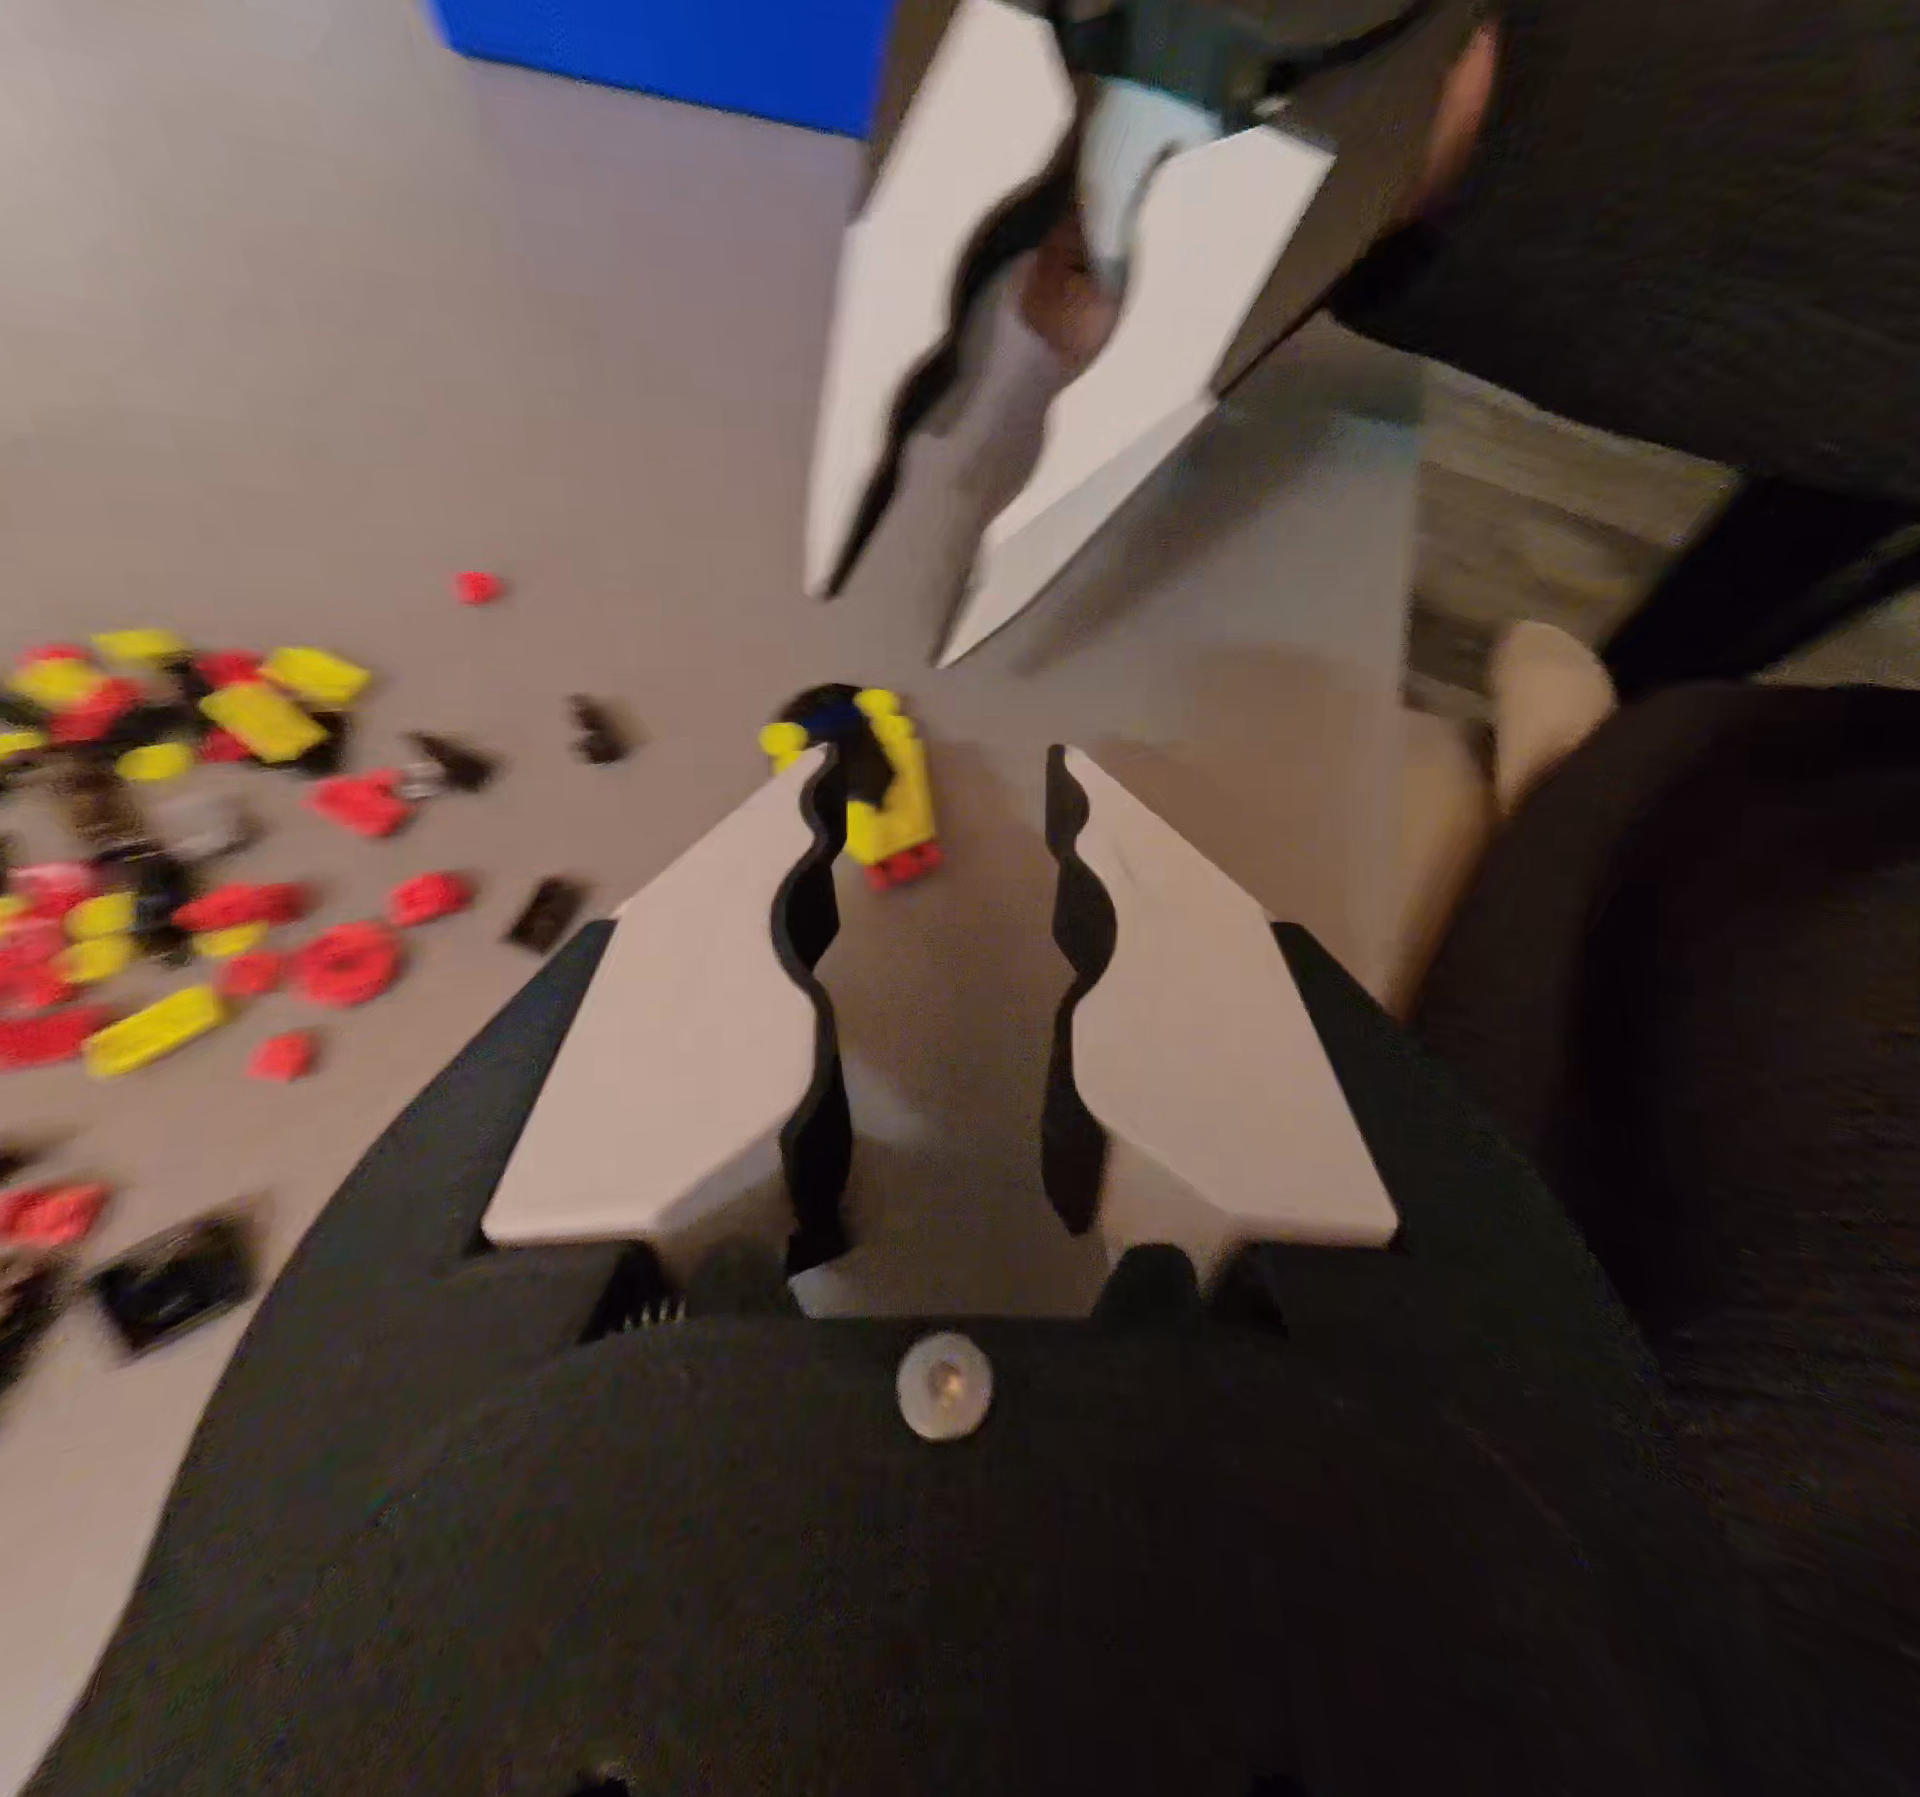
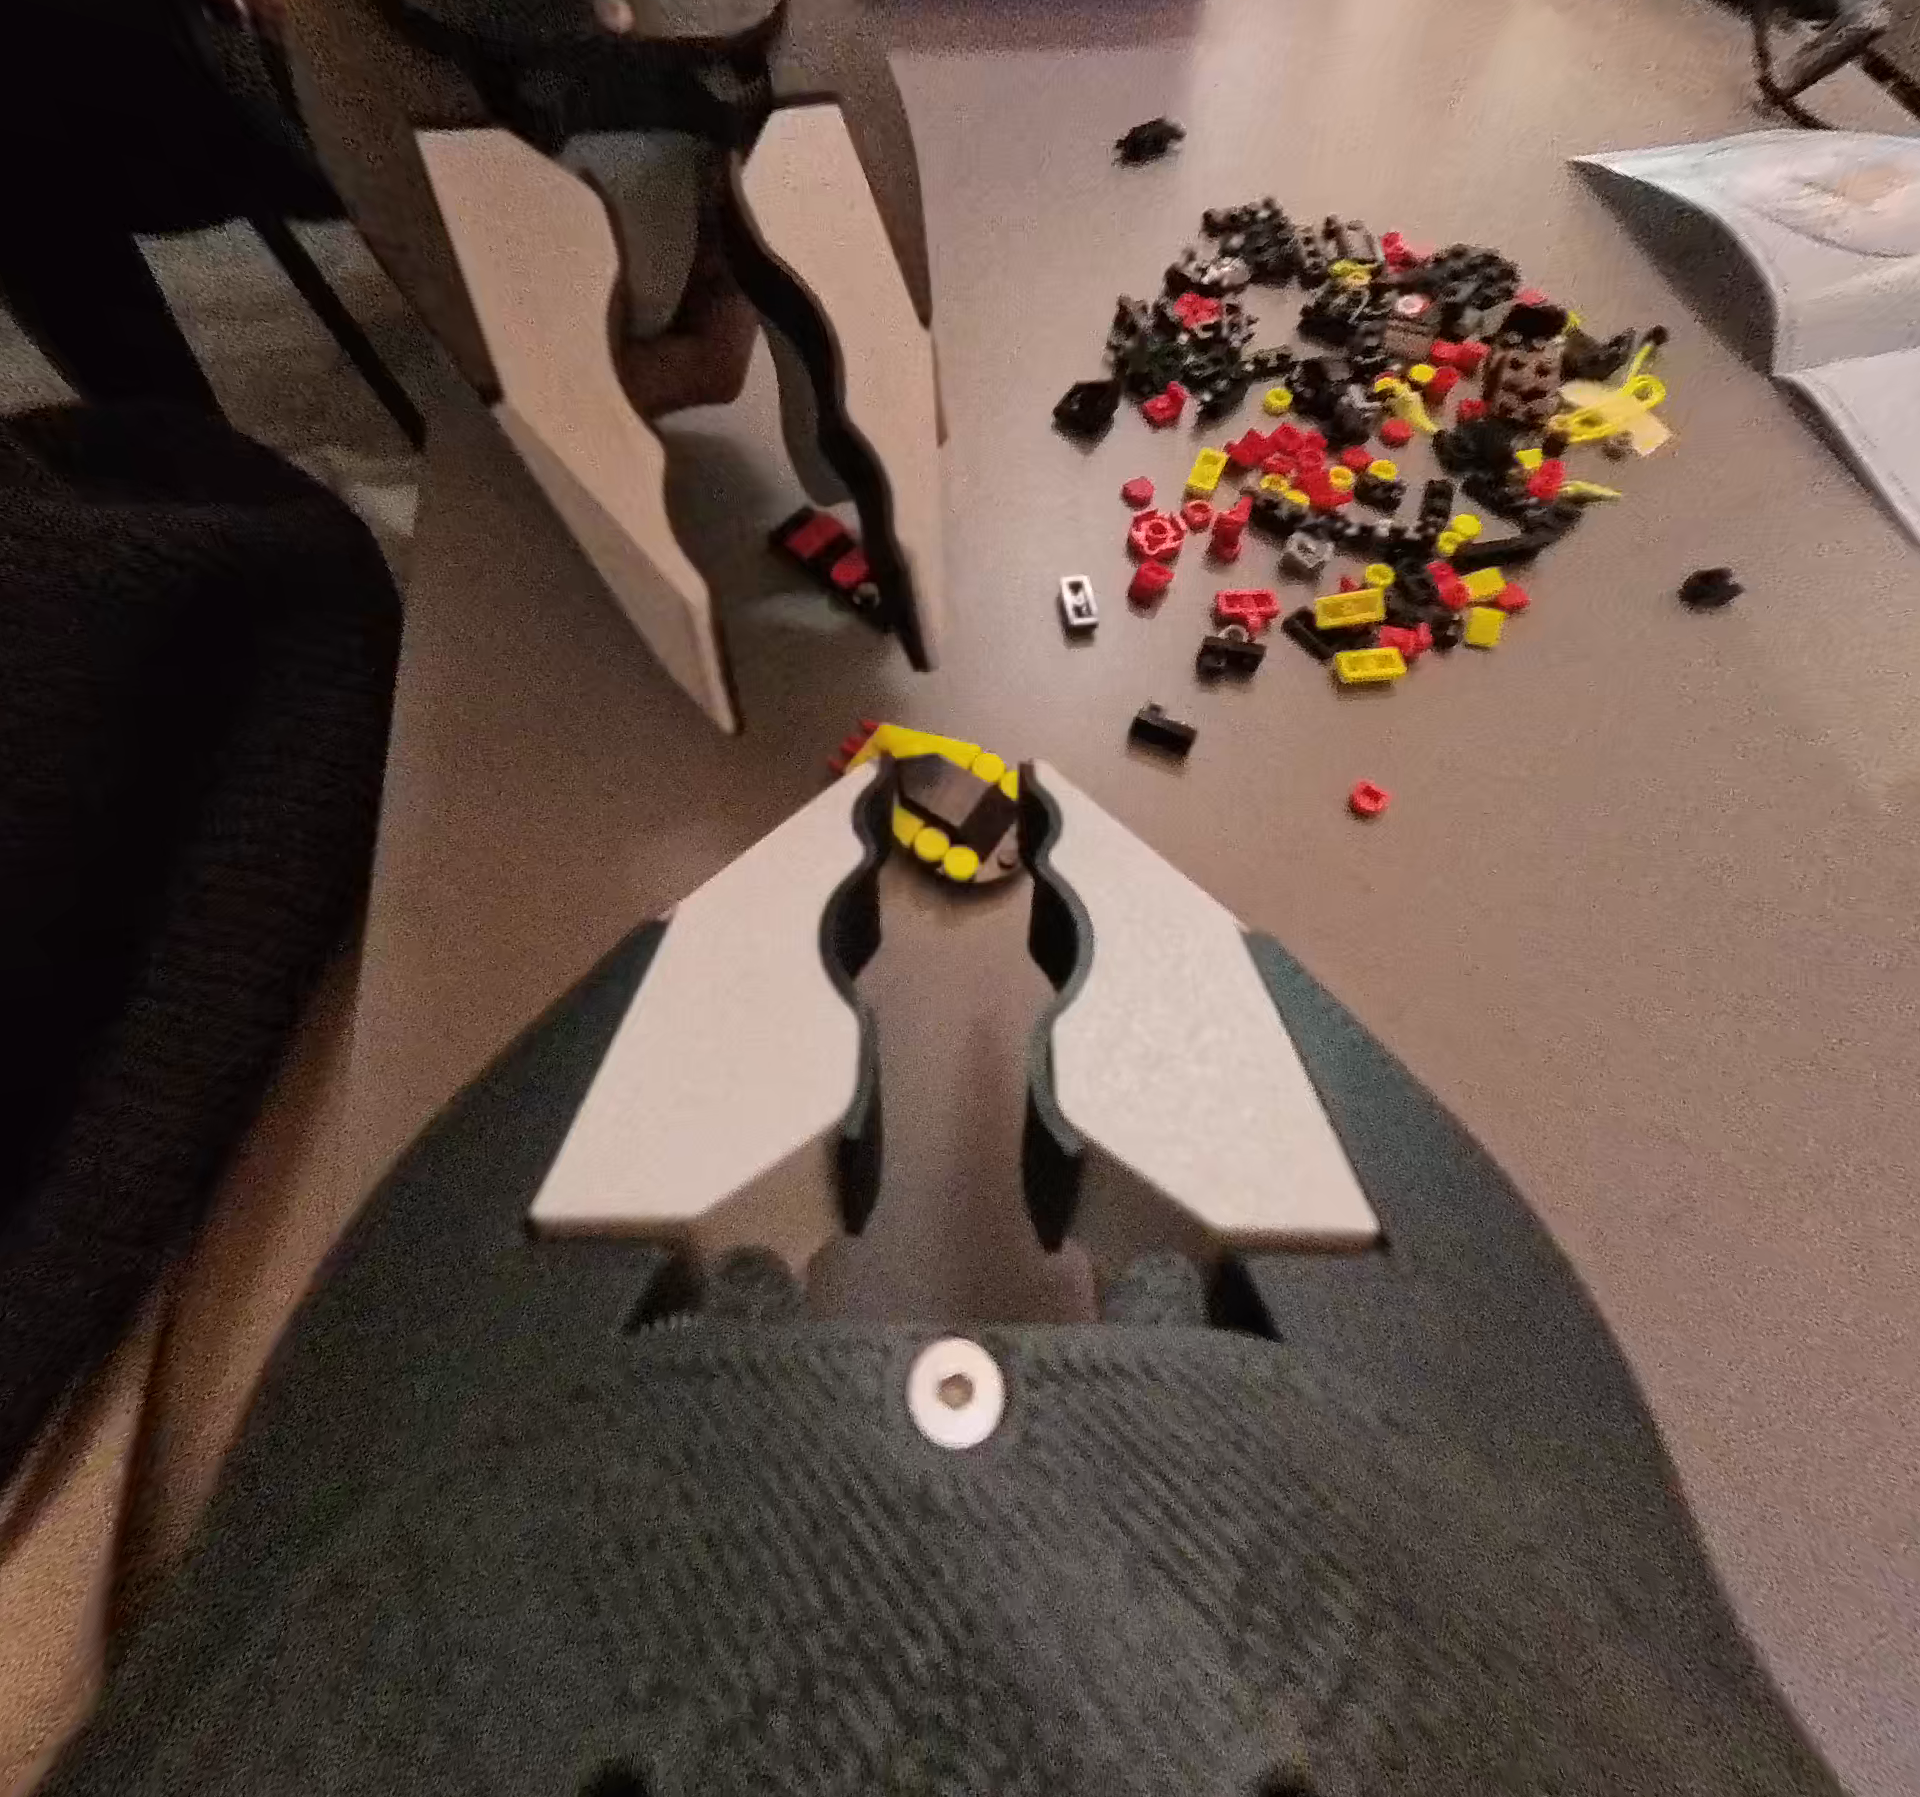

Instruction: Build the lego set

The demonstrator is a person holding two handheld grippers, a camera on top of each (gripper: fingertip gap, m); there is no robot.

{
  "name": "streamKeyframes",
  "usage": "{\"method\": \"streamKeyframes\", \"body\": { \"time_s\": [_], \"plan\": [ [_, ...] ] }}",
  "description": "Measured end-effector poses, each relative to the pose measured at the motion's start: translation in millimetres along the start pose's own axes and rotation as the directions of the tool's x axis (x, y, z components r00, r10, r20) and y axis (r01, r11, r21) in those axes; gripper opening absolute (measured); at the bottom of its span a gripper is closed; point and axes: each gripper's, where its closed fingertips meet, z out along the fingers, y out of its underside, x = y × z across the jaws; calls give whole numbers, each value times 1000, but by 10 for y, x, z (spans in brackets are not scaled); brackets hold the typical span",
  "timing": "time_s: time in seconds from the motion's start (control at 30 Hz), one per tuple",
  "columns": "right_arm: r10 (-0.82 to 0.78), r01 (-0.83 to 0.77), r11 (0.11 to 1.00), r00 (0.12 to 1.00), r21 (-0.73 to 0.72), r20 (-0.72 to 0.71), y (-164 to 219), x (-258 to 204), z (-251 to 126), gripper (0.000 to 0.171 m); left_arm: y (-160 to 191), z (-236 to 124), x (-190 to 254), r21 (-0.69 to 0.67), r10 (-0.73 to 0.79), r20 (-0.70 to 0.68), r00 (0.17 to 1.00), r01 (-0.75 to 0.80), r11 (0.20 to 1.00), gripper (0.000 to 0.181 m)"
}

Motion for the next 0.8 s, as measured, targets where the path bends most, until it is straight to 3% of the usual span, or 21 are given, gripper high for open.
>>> {"method": "streamKeyframes", "body": {
  "time_s": [0.03, 0.17, 0.3, 0.43, 0.8],
  "plan": [
    [-43, 42, 998, 999, -47, -14, 74, 5, 65, 26, 42, 66, 57, -33, 8, -12, 1000, -9, 999, 36],
    [-102, 99, 981, 995, -169, -14, 294, 31, 210, 35, 265, 233, -159, -194, 97, 172, 980, -62, 979, 52],
    [-65, 70, 980, 997, -184, 36, 312, -26, 255, 20, 256, 202, -286, -183, 62, 245, 967, -17, 983, 46],
    [-73, 86, 979, 994, -184, 79, 292, -147, 247, 12, 272, 109, -369, -159, 15, 244, 970, 24, 987, 27],
    [-110, 109, 990, 994, -84, -4, 61, -63, 207, 19, 341, 109, -292, -215, 148, 183, 972, -108, 971, 29]
  ]
}}
